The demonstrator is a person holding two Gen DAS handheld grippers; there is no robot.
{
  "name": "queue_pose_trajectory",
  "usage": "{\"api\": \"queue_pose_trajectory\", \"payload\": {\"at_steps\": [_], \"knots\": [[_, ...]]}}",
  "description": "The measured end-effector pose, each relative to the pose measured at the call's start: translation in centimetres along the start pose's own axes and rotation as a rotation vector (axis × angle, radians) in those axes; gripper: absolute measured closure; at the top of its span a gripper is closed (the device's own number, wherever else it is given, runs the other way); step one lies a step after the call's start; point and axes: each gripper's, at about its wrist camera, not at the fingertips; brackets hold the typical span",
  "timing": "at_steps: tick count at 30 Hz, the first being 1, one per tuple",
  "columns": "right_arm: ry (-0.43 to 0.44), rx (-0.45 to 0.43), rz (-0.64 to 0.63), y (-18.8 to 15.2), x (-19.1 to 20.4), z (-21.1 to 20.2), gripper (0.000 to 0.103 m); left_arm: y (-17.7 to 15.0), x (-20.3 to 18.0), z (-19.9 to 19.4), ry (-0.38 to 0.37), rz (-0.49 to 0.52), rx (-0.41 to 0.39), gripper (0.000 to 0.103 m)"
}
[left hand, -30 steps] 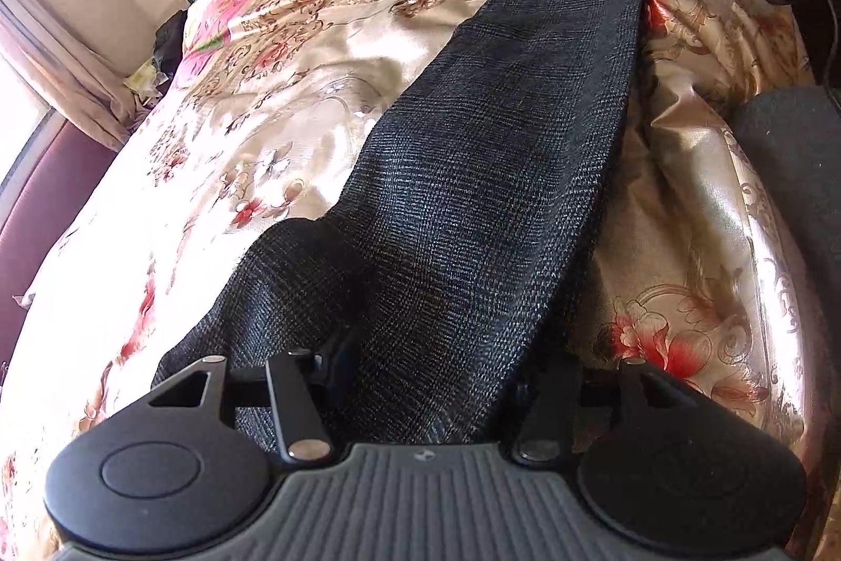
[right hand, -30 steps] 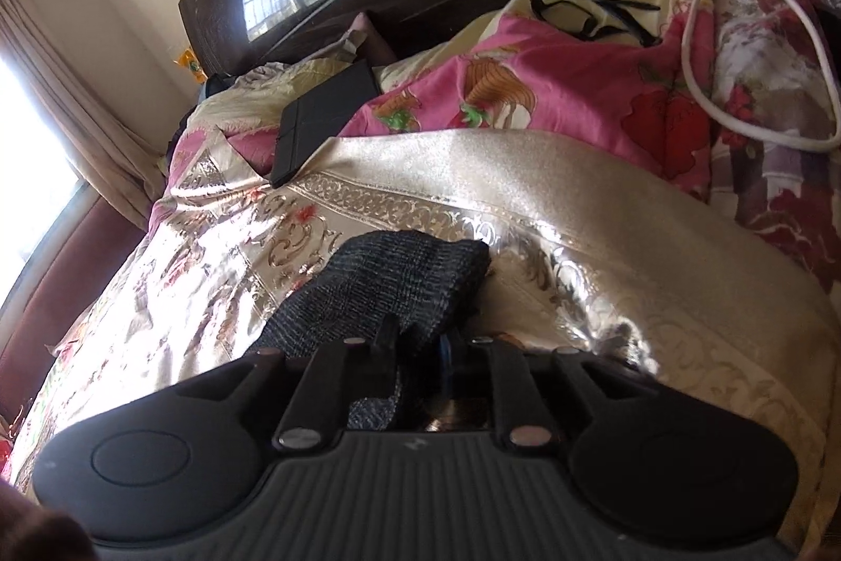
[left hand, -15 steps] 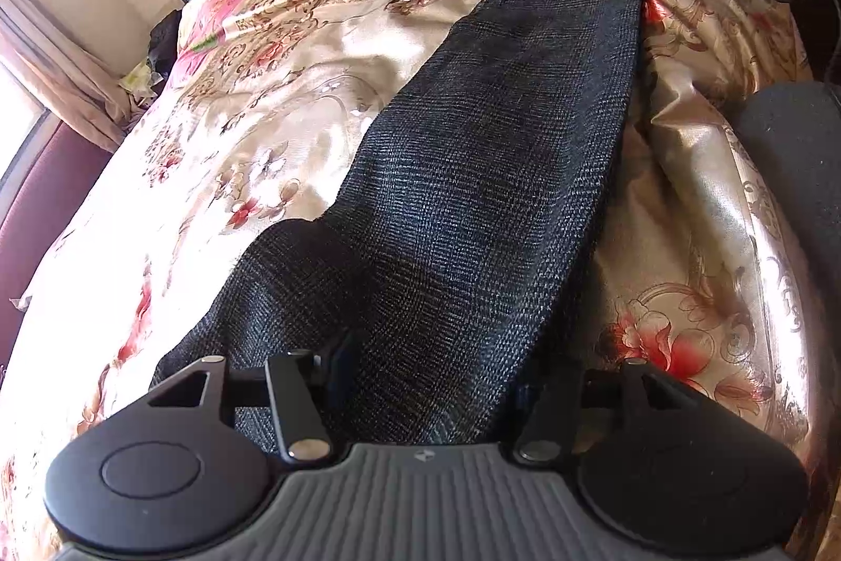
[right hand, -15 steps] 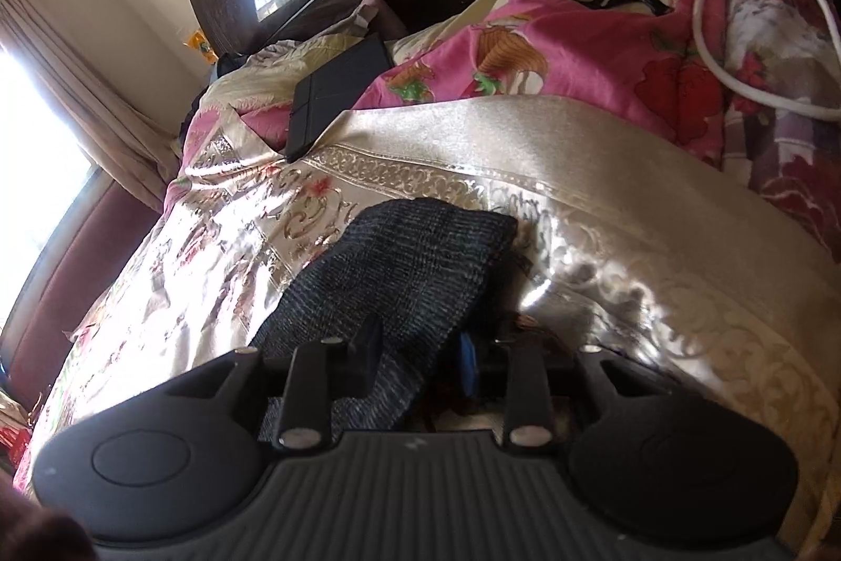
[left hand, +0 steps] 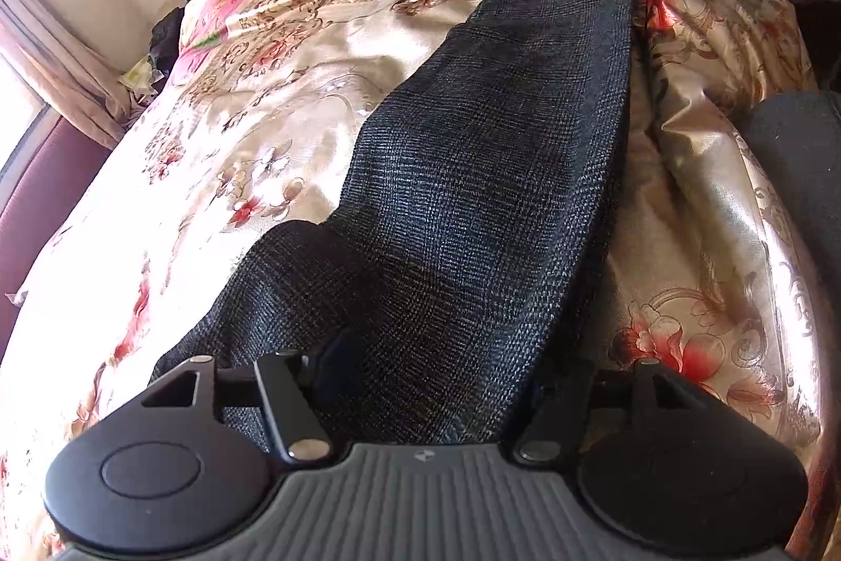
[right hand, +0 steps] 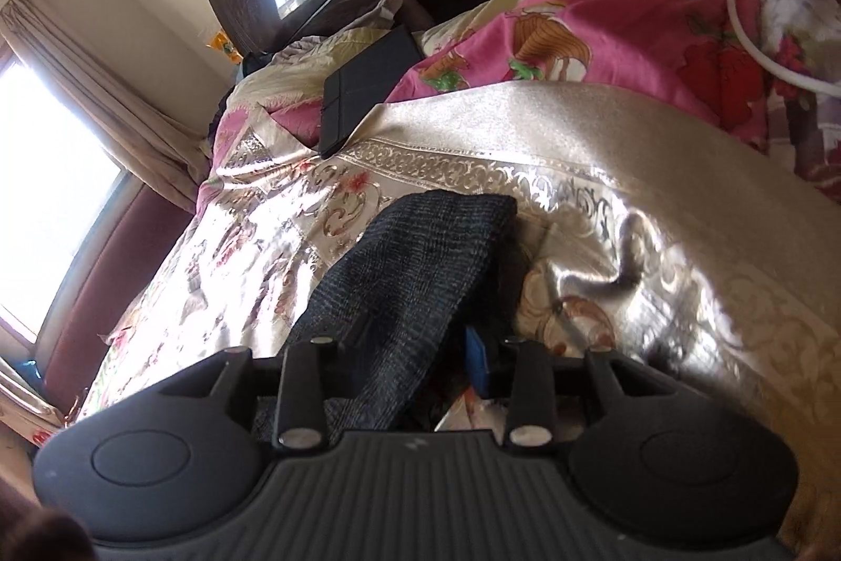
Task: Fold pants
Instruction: 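Stretch the trouser leg straight between the left and right grippers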
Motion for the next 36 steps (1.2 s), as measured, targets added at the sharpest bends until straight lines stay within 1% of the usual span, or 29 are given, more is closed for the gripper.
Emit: {"api": "queue_pose_trajectory", "payload": {"at_steps": [2, 3, 5, 6, 8, 9, 10, 11, 12, 13, 15, 17, 18, 20, 21, 22, 23, 24, 25, 26, 27, 28, 30, 32, 34, 36], "knots": [[0.001, 0.026, -0.048, -0.2, 0.6, 1.0, 0.041, 0.0, 0.2, 0.1, -0.003, -0.011, 0.000, 0.027], [0.000, 0.035, -0.063, -0.2, 0.9, 1.7, 0.037, 0.0, 0.4, 0.2, -0.004, -0.019, 0.001, 0.027], [0.004, 0.011, -0.065, -0.1, 1.5, 3.0, 0.036, -0.1, 0.5, 0.1, -0.005, -0.034, 0.003, 0.026], [0.025, 0.002, -0.053, 0.1, 1.6, 3.4, 0.036, -0.1, 0.5, 0.1, -0.003, -0.037, 0.003, 0.026], [0.119, 0.017, 0.000, 0.1, 1.4, 4.5, 0.053, -0.1, 0.4, 0.1, 0.000, -0.036, 0.005, 0.026], [0.159, 0.034, 0.038, 0.0, 1.0, 4.9, 0.060, 0.0, 0.4, 0.1, 0.000, -0.032, 0.005, 0.026], [0.195, 0.047, 0.074, -0.2, 0.5, 5.2, 0.075, 0.0, 0.4, 0.1, -0.001, -0.029, 0.006, 0.026], [0.203, 0.041, 0.100, -0.5, 0.0, 5.3, 0.088, 0.1, 0.4, 0.1, -0.004, -0.026, 0.008, 0.026], [0.210, 0.033, 0.122, -0.7, -0.4, 5.3, 0.092, 0.1, 0.5, 0.1, -0.006, -0.026, 0.010, 0.026], [0.223, 0.031, 0.147, -0.8, -0.8, 5.4, 0.093, 0.2, 0.5, 0.2, -0.008, -0.027, 0.013, 0.026], [0.211, 0.035, 0.187, -0.5, -0.8, 5.4, 0.095, 0.5, 0.5, 0.3, -0.008, -0.015, 0.021, 0.026], [0.282, 0.007, 0.251, 0.5, -0.1, 4.4, 0.096, 1.0, 0.4, 0.2, -0.001, 0.003, 0.026, 0.025], [0.317, -0.025, 0.246, 1.1, 0.8, 3.2, 0.096, 1.2, 0.3, 0.1, 0.006, 0.008, 0.020, 0.025], [0.371, -0.108, 0.143, 2.1, 3.1, 0.3, 0.096, 1.7, 0.2, -0.4, 0.023, 0.013, -0.007, 0.025], [0.378, -0.153, 0.090, 2.4, 3.9, -1.0, 0.096, 1.8, 0.1, -0.6, 0.030, 0.011, -0.023, 0.025], [0.362, -0.188, 0.046, 2.6, 4.3, -1.8, 0.096, 2.0, -0.1, -0.5, 0.030, 0.007, -0.033, 0.025], [0.311, -0.200, 0.009, 2.6, 4.4, -1.7, 0.096, 2.1, -0.3, -0.3, 0.026, 0.005, -0.036, 0.025], [0.244, -0.179, -0.015, 2.6, 4.2, -0.8, 0.096, 2.2, -0.7, 0.3, 0.026, 0.008, -0.029, 0.025], [0.149, -0.092, -0.017, 2.5, 3.4, 1.3, 0.095, 2.2, -1.0, 1.0, 0.036, 0.016, -0.017, 0.025], [0.106, 0.004, 0.021, 2.4, 2.4, 3.2, 0.094, 2.2, -1.3, 1.6, 0.046, 0.021, -0.009, 0.025], [0.101, 0.081, 0.097, 1.9, 1.0, 4.7, 0.094, 2.2, -1.3, 1.8, 0.049, 0.017, -0.012, 0.025], [0.123, 0.091, 0.163, 1.3, 0.0, 5.2, 0.091, 2.2, -1.2, 1.8, 0.046, 0.006, -0.014, 0.025], [0.161, 0.053, 0.192, 0.8, -0.7, 5.2, 0.091, 2.1, -0.6, 1.4, 0.035, -0.021, -0.012, 0.024], [0.180, 0.026, 0.221, 0.7, -1.1, 5.4, 0.089, 1.8, -0.7, 1.2, 0.037, -0.010, -0.012, 0.022], [0.192, 0.044, 0.220, 1.0, -1.2, 6.1, 0.083, 1.5, -1.0, 1.0, 0.044, 0.007, -0.016, 0.022], [0.202, 0.040, 0.216, 1.5, -1.0, 6.4, 0.082, 1.6, -1.1, 0.9, 0.047, 0.010, -0.018, 0.022]]}}
Point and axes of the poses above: each gripper's, at about its wrist camera, not at the fingertips, and z roughly the way its jaws point, x to its left, y to its top, and after that the axes turned 1 degree about z, right-handed
